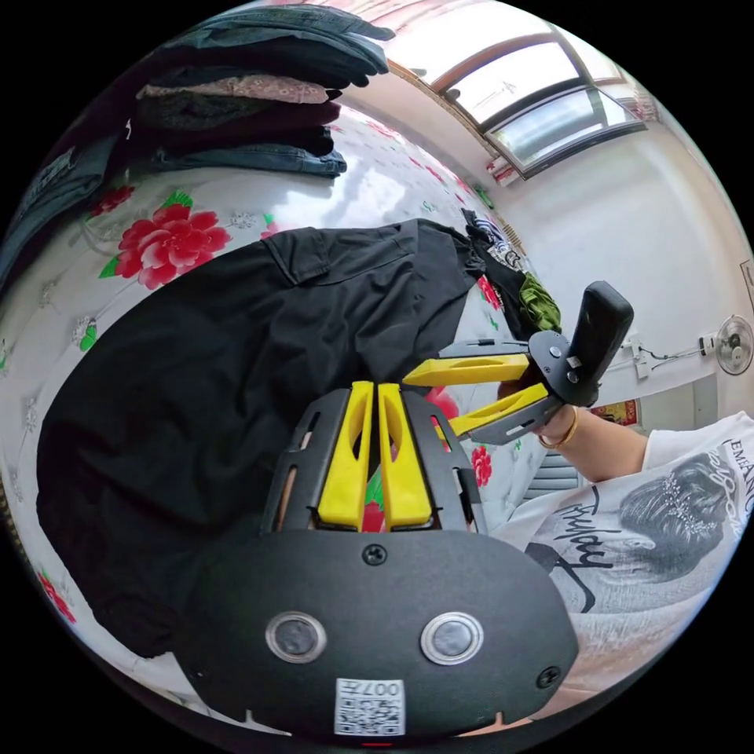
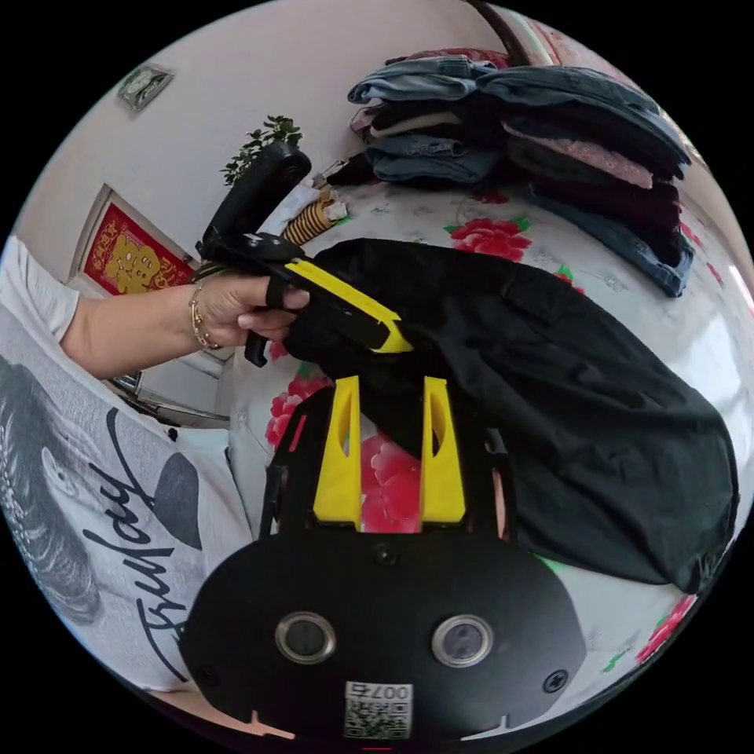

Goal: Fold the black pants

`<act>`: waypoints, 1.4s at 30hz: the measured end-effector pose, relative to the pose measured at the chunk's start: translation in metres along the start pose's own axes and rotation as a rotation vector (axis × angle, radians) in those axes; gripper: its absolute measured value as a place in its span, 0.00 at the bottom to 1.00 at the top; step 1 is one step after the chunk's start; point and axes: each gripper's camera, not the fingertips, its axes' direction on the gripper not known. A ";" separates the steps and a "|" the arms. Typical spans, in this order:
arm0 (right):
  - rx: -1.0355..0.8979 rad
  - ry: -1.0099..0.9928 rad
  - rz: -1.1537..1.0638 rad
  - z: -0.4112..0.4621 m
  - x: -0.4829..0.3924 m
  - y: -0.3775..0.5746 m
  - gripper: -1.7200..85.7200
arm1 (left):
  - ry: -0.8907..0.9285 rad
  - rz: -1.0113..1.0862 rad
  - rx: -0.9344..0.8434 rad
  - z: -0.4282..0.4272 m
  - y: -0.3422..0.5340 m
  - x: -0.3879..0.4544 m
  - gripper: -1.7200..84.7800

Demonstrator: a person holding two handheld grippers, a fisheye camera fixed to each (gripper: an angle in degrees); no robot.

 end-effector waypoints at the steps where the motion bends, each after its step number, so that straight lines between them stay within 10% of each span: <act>1: -0.033 -0.017 -0.008 0.009 0.003 -0.006 0.08 | 0.003 0.009 -0.004 0.002 -0.004 0.004 0.01; 8: -0.093 -0.126 0.055 0.022 0.006 0.018 0.02 | -0.128 0.026 -0.008 -0.006 0.012 0.017 0.07; 14: -0.093 -0.181 0.163 0.023 0.011 0.055 0.03 | -0.679 -0.240 -0.057 -0.041 0.089 -0.017 0.06; 21: -0.015 -0.194 0.284 0.022 0.037 0.031 0.05 | -0.661 -0.427 0.017 -0.055 0.112 -0.024 0.01; 31: -0.154 -0.409 0.074 0.063 -0.032 0.004 0.02 | -1.057 -0.036 -0.360 -0.010 0.120 0.015 0.01; 36: -0.291 -0.497 -0.025 0.096 -0.064 -0.032 0.03 | -1.177 -0.319 -0.435 -0.052 0.173 -0.018 0.01; 42: -0.004 -0.280 0.303 0.011 0.028 -0.005 0.06 | -1.016 -0.762 -0.241 -0.122 0.246 -0.031 0.01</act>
